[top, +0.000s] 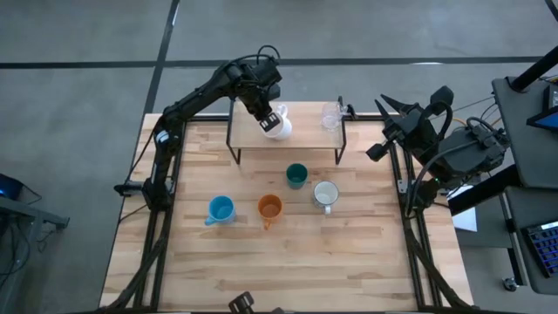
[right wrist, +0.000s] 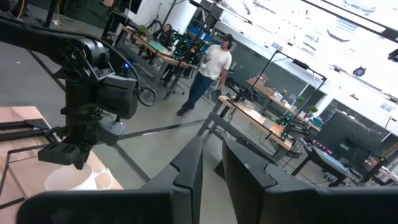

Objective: Stack small to large cups/mugs on shelf
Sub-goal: Put the white mug on the shelf, then put the orange mug on the shelf

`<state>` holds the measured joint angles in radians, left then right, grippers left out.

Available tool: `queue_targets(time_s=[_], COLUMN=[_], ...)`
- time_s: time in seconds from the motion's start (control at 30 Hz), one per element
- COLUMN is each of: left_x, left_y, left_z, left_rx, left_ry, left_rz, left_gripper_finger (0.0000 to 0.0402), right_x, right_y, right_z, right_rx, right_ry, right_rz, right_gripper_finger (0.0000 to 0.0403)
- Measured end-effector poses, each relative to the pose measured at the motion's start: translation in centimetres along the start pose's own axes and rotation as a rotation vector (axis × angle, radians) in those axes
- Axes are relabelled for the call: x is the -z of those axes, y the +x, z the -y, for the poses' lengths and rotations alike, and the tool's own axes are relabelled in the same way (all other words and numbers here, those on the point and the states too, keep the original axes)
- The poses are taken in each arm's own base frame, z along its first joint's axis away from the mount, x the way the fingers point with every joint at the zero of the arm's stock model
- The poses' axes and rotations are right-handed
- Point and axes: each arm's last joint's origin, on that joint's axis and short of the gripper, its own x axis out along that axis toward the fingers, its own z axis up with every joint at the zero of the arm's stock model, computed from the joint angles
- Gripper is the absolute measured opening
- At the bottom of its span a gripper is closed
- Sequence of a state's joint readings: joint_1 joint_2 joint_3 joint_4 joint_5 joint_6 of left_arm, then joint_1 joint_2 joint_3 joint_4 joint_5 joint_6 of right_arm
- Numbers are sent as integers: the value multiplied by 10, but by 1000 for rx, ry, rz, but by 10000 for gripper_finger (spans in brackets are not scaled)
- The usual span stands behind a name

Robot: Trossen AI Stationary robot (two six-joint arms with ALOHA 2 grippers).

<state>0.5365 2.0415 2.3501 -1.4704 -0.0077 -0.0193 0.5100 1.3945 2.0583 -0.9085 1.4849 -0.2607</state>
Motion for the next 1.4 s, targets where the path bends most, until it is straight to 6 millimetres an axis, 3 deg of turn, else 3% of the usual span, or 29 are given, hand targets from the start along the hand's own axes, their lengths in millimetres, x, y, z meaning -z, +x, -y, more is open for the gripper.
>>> queue_targets(time_s=[0.4, 0.77, 1.1, 1.4], left_x=[-1, -4, -12, -11], left_y=[0, 0, -1, -27], left_z=[0, 0, 3, -2], left_rx=[3, 8, 9, -141], left_ry=[20, 26, 32, 105], left_rz=[8, 45, 121, 228], left_gripper_finger=[4, 75, 112, 117], right_x=[0, 0, 0, 0], right_y=[0, 0, 0, 0], right_z=[0, 0, 0, 0], right_rx=[0, 0, 0, 0], right_ry=[0, 0, -2, -2], right_rz=[0, 0, 0, 0], right_gripper_finger=[57, 57, 56, 56])
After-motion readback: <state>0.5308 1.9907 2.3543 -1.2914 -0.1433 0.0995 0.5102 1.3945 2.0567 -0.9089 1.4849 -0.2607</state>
